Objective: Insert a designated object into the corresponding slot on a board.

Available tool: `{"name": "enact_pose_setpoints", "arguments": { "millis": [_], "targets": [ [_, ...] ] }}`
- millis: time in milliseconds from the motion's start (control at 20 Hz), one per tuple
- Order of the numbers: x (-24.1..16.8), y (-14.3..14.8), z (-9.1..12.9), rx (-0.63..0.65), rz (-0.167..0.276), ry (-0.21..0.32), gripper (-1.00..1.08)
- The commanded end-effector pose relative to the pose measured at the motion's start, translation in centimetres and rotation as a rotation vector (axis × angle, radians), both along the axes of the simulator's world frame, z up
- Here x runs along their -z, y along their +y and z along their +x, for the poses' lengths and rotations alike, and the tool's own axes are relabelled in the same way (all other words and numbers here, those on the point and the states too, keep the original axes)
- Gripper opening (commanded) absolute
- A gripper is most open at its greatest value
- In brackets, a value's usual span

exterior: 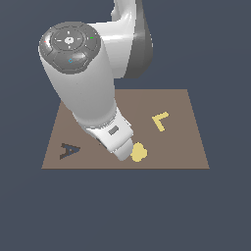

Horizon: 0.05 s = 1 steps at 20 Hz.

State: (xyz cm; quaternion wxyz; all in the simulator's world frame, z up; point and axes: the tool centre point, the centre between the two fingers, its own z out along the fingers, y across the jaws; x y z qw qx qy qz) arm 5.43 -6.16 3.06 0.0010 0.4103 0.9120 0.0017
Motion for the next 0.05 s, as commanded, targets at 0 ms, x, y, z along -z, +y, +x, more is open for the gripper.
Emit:
{"name": "enact_pose_setpoints", "arguments": {
  "millis": [0],
  "targets": [
    [0.00, 0.00, 0.00, 0.000, 0.000, 0.000, 1.00]
  ]
}}
